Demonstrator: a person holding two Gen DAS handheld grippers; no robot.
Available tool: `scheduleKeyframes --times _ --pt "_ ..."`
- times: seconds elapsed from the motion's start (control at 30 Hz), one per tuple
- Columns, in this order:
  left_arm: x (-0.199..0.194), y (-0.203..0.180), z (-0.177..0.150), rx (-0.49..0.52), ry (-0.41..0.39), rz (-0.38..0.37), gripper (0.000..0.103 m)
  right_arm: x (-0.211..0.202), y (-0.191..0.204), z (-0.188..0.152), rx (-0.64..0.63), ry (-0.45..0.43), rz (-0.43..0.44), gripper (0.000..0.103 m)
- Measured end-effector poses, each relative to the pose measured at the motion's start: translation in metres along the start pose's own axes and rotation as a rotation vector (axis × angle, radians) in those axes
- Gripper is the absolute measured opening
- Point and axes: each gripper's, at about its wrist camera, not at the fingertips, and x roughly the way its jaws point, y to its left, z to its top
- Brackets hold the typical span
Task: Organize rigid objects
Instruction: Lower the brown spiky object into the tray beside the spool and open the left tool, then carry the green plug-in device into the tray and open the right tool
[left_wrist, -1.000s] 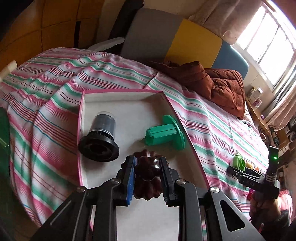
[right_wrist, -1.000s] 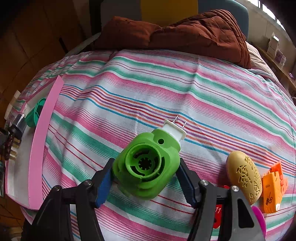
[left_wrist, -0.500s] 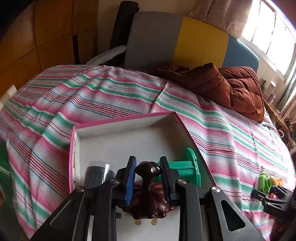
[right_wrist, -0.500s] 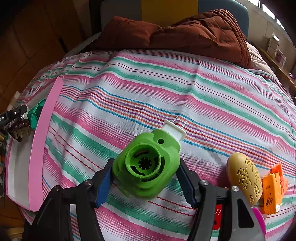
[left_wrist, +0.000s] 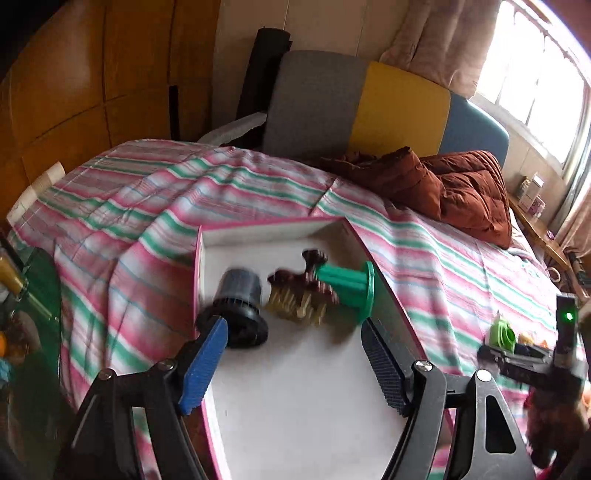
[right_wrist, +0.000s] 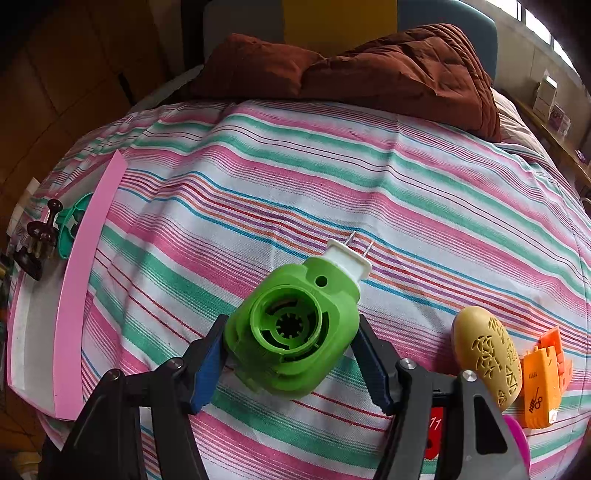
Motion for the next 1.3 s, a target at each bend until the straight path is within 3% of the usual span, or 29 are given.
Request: scheduleKeyframes --times 0.3,0.5,0.87,1.0,1.13,1.3 --pt "-0.028 0.003 -0.038 0.015 0.035 0.017 0.076 -0.003 0.002 -0.004 -0.012 -0.025 -0.026 0.066" --pt "-0.039 0.014 -0.046 0.007 0.017 0.030 0.079 -0.007 0.010 -0.007 0.029 -0.024 -0.080 0.065" --pt "-0.039 0.031 -0.051 -0.036 0.032 0.044 0.082 -0.022 0.033 -0.026 0.004 -0.007 -0.073 0.065" --pt "-0.039 0.034 -0.051 -0.042 0.036 0.044 0.082 -0.046 0.051 -0.019 -0.045 -0.073 -0.005 0.065" --pt "-0.039 0.034 -0.051 -0.044 0.032 0.041 0.082 -0.074 0.087 -0.007 -0.173 -0.135 0.113 0.065" --pt "-0.041 0.039 -0.053 -0.061 0.032 0.039 0.082 -0.081 0.144 -0.002 -0.370 -0.120 0.182 0.065"
